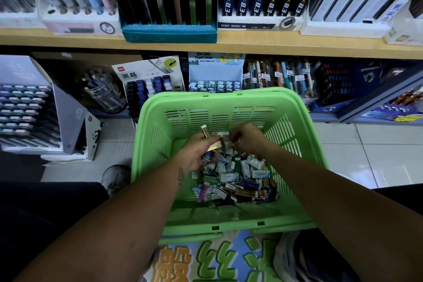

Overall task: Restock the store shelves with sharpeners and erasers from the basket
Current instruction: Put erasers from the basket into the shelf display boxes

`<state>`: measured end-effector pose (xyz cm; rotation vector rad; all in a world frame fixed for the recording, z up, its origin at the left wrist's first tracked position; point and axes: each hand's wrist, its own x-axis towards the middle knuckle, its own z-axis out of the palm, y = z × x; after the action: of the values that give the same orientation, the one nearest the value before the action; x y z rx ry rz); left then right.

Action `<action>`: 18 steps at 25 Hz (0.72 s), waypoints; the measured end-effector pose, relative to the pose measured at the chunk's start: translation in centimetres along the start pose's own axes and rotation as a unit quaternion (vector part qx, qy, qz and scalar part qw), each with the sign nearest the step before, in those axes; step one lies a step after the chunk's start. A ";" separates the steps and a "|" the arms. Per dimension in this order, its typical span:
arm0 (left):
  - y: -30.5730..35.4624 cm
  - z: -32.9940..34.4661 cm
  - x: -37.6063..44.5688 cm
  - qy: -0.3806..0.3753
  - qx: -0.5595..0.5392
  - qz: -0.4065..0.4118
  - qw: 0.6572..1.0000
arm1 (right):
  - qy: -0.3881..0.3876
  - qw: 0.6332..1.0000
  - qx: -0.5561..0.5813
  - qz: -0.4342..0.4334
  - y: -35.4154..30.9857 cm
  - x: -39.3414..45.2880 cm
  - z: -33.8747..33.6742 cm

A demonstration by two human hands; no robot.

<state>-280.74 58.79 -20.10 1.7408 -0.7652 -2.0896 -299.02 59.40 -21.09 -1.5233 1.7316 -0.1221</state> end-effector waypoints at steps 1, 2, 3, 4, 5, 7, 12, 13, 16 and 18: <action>-0.1 -0.2 -0.1 -0.001 0.009 0.001 1.000 | -0.030 0.996 -0.086 -0.006 0.9 0.1 0.4; -0.2 -0.5 -0.2 -0.007 0.021 0.000 1.000 | -0.066 0.987 -0.146 -0.013 1.5 -0.2 1.0; -0.3 -0.8 -0.3 -0.013 0.032 -0.002 0.999 | -0.091 0.979 -0.185 -0.014 2.0 -0.4 1.7; -0.3 -1.0 -0.4 -0.017 0.038 -0.007 0.999 | -0.102 0.970 -0.219 -0.013 2.3 -0.7 2.4; -0.4 -1.2 -0.4 -0.019 0.041 -0.011 0.999 | -0.101 0.962 -0.254 -0.018 2.1 -1.0 2.8; -0.5 -1.2 -0.7 -0.024 0.043 -0.017 0.999 | -0.096 0.956 -0.278 -0.022 1.6 -1.1 3.0; -0.1 -0.9 -1.0 -0.032 0.052 -0.016 0.998 | -0.043 0.988 -0.146 0.009 1.0 -0.4 0.2; 0.1 -0.9 -1.0 -0.028 0.053 -0.020 0.998 | -0.032 0.995 -0.094 0.013 0.5 -0.4 -0.7; 0.4 -0.8 -1.5 -0.040 0.015 -0.034 0.999 | -0.037 0.993 0.106 0.030 -1.2 -1.2 -3.0; 0.4 -0.8 -1.6 -0.040 -0.003 -0.036 0.999 | -0.085 0.979 0.180 0.042 -2.2 -1.7 -3.5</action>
<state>-279.69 59.26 -18.67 1.7145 -0.7272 -2.2192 -299.49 58.80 -16.65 -1.1614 1.5377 -0.2414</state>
